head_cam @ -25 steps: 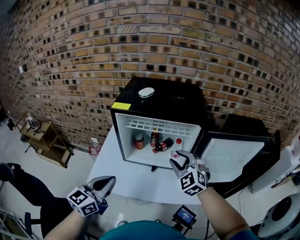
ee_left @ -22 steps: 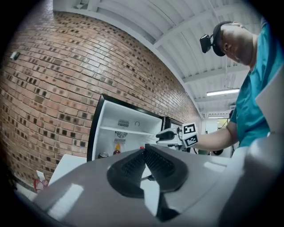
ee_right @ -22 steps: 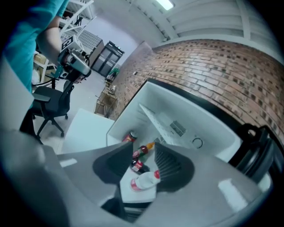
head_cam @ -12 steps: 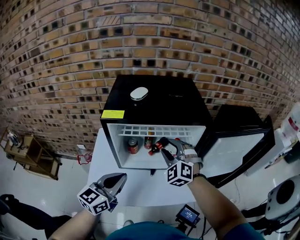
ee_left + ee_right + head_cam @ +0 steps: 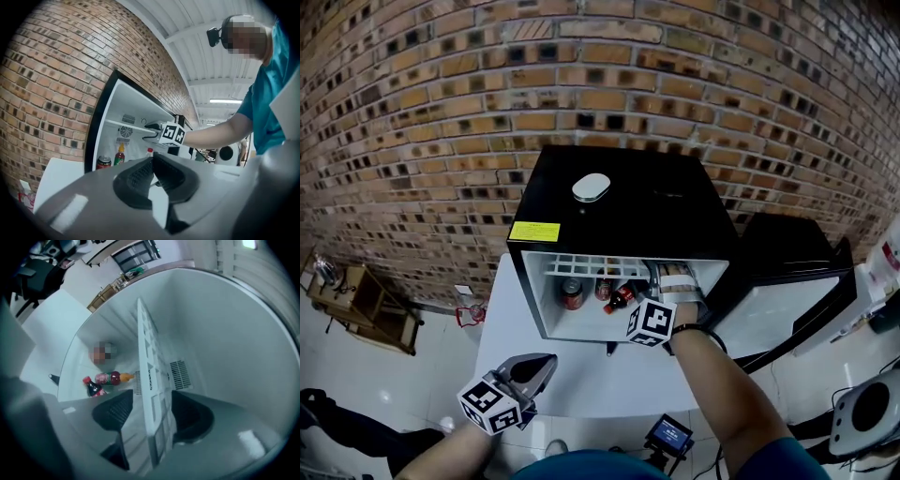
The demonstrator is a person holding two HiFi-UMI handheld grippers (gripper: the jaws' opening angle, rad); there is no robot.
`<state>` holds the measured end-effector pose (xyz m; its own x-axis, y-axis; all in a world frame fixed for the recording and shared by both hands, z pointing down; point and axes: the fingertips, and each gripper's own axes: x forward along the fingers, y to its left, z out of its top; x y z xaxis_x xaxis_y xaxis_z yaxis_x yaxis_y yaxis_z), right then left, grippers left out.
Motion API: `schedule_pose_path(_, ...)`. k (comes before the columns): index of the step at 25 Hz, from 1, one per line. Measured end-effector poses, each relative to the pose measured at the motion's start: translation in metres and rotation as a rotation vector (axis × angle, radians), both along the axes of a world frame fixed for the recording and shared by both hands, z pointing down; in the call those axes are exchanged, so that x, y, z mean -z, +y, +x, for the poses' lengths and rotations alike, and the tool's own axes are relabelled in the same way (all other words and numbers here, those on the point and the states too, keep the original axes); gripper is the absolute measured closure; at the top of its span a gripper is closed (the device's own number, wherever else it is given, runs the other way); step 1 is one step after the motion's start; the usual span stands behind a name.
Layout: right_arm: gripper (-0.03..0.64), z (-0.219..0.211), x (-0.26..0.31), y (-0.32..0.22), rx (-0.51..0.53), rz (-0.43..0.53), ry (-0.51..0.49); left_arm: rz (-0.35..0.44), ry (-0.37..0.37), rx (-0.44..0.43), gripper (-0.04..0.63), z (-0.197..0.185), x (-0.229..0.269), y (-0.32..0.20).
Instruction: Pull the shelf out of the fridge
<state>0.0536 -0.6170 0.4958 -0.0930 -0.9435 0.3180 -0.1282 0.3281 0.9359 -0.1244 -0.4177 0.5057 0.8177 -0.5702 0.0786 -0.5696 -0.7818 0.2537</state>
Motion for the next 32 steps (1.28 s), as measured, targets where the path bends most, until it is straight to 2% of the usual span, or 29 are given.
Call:
schedule_pose_path(10,0.362,0.011,-0.015,-0.032,-0.062,-0.005,0.139,0.007,0.002,0.020,0.595,-0.003,0.003,-0.001)
schedule_pose_path(20,0.367,0.018,-0.014,-0.047,-0.087,0.025,0.177,0.001,-0.010,0.012,0.595,-0.002,0.002,0.000)
schedule_pose_path(22,0.390,0.017,-0.011,-0.048,-0.089,0.049,0.168,0.000,-0.013,0.010,0.595,-0.003,0.001,0.001)
schedule_pose_path(24,0.450,0.015,-0.005,-0.047,-0.094,0.082,0.152,-0.002,-0.015,0.008,0.595,-0.003,0.000,0.003)
schedule_pose_path(26,0.481,0.018,-0.003,-0.049,-0.101,0.120,0.175,-0.007,-0.015,0.009,0.595,-0.003,0.000,0.005)
schedule_pose_path(28,0.499,0.019,-0.001,-0.049,-0.104,0.145,0.183,-0.009,-0.017,0.008,0.595,-0.004,-0.002,0.007)
schedule_pose_path(32,0.499,0.014,0.004,-0.046,-0.104,0.144,0.139,-0.015,-0.019,0.016,0.595,-0.007,-0.004,0.010)
